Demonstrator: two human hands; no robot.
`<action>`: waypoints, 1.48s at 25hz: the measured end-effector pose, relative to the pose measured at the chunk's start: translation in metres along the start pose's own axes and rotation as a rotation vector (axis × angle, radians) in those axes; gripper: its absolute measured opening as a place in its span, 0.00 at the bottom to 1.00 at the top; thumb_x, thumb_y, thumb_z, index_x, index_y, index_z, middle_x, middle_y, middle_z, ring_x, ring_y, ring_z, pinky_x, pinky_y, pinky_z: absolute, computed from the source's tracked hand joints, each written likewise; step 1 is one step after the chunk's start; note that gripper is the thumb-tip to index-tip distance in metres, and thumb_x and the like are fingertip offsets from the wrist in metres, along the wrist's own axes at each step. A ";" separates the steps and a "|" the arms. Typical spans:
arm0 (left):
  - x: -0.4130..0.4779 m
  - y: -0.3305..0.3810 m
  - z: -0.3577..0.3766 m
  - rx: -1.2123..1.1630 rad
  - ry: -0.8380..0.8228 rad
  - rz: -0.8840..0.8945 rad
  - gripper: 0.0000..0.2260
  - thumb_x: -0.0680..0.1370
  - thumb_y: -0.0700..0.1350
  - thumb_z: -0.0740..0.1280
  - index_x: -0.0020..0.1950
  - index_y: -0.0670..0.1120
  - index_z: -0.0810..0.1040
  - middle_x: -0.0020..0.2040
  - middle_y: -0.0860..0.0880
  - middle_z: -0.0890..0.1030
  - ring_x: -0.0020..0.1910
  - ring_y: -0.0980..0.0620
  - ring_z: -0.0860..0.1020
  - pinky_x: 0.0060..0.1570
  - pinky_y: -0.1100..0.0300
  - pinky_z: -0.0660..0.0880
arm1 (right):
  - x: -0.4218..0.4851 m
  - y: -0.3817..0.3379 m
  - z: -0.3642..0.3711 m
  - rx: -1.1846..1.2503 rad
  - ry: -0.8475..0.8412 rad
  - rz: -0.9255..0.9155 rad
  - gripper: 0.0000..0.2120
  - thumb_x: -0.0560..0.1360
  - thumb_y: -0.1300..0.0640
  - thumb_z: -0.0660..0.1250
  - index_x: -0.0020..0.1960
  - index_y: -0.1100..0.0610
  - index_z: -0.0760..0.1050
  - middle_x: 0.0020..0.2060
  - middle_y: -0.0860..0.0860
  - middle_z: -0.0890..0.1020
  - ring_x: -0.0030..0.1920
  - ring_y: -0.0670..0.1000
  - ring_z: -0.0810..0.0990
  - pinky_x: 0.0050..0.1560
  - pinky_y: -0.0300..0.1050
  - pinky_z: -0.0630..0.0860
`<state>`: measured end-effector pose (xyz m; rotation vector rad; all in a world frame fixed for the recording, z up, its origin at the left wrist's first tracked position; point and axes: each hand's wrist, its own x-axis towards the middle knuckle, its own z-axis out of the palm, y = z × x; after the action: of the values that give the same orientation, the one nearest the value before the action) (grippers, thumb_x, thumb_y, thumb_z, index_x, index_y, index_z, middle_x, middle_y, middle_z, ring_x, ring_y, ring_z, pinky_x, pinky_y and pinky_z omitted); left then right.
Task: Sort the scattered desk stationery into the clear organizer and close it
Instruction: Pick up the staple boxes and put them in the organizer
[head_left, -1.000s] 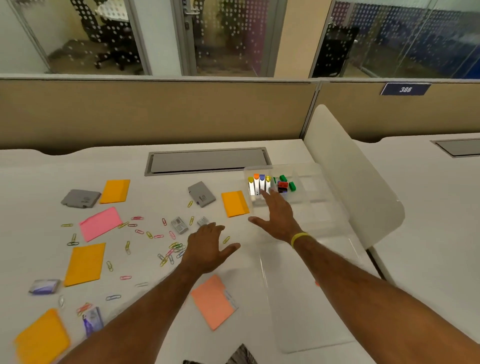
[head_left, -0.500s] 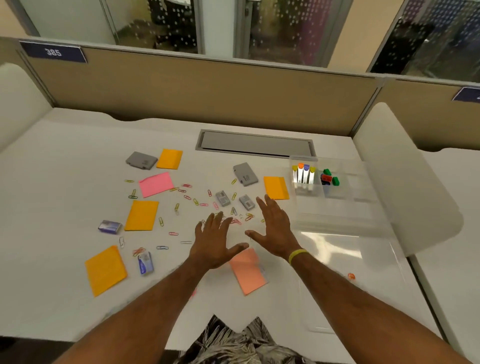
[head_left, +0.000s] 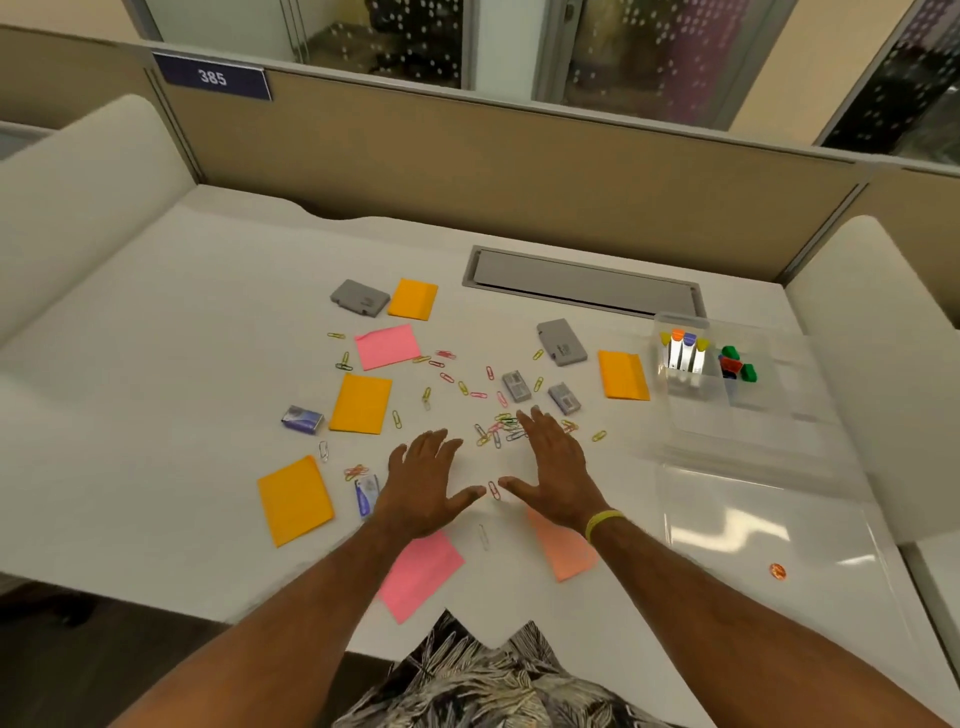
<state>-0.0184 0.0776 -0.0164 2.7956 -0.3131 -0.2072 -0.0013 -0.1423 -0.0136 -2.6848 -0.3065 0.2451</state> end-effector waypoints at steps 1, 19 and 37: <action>-0.004 -0.010 -0.003 -0.009 0.023 0.013 0.40 0.69 0.74 0.47 0.74 0.51 0.63 0.76 0.48 0.63 0.75 0.47 0.59 0.72 0.45 0.56 | 0.003 -0.009 0.002 0.006 -0.009 -0.018 0.44 0.73 0.37 0.65 0.78 0.46 0.42 0.79 0.49 0.46 0.78 0.50 0.43 0.76 0.53 0.44; -0.056 -0.119 -0.013 -0.096 0.210 0.134 0.27 0.72 0.60 0.67 0.67 0.50 0.71 0.62 0.51 0.77 0.63 0.49 0.73 0.61 0.51 0.66 | 0.019 -0.115 0.047 0.070 0.051 -0.201 0.19 0.74 0.50 0.67 0.64 0.52 0.72 0.60 0.49 0.75 0.61 0.49 0.70 0.61 0.44 0.65; -0.024 -0.118 -0.045 -1.710 0.439 -0.600 0.15 0.82 0.43 0.59 0.67 0.40 0.71 0.61 0.37 0.79 0.56 0.42 0.80 0.53 0.51 0.78 | 0.071 -0.202 0.051 1.058 -0.344 0.285 0.07 0.75 0.58 0.70 0.52 0.58 0.81 0.41 0.54 0.84 0.35 0.51 0.79 0.37 0.41 0.75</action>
<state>-0.0108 0.2053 -0.0106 1.0814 0.5780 0.0419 0.0202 0.0744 0.0188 -1.6151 0.1084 0.7213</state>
